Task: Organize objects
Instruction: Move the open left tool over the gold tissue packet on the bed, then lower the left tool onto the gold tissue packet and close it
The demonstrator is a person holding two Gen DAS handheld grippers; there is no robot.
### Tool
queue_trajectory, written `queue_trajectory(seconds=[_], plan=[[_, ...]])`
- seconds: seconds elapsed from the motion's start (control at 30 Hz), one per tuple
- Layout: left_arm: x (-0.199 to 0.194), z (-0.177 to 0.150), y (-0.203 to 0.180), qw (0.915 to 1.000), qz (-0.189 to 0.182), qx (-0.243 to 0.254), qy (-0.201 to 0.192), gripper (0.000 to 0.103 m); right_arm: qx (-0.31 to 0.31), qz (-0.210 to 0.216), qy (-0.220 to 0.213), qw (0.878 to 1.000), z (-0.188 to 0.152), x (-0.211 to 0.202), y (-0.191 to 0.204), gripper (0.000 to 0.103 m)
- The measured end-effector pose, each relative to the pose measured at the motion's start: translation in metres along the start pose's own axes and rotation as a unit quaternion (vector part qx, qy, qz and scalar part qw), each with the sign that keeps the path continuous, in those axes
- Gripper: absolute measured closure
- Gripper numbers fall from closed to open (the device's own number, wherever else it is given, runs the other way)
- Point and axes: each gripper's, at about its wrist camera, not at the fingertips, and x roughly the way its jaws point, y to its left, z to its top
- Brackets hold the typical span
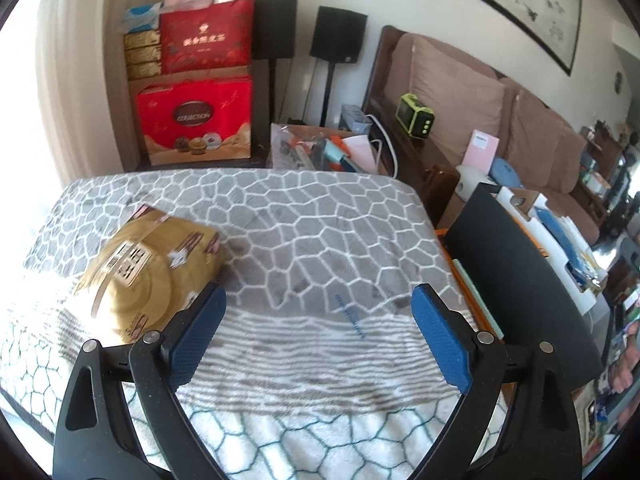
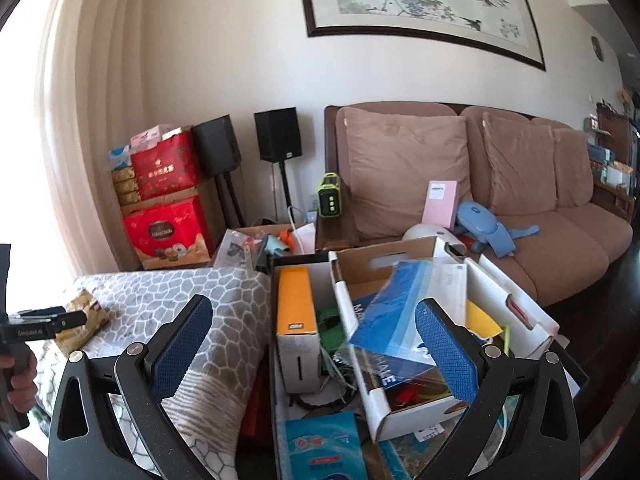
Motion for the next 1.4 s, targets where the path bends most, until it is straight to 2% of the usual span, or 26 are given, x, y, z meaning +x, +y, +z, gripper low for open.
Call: queue_trajectory(seconds=[0.53,0.77,0.9,1.1,1.4], plan=[[0.008,-0.013,0.059,0.9969,0.066,-0.043,0.005,0.009,-0.032,0.016,0.031,0.999,-0.011,0.016,0.022,0.001],[0.017,-0.023,0.069,0.9956,0.078,-0.049,0.017,0.009,-0.037,0.02,0.069,0.997,-0.02,0.031,0.037,0.001],[0.017,-0.026,0.075,0.9949,0.084,-0.053,0.016,0.009,-0.067,0.024,0.09,0.993,-0.027,0.038,0.056,0.001],[0.011,-0.027,0.087,0.9934,0.096,-0.063,0.006,0.008,-0.107,0.028,0.098,0.989,-0.036,0.043,0.077,0.001],[0.013,-0.032,0.123,0.9893,0.111,-0.095,0.006,0.005,-0.126,0.034,0.117,0.984,-0.049,0.052,0.092,0.001]])
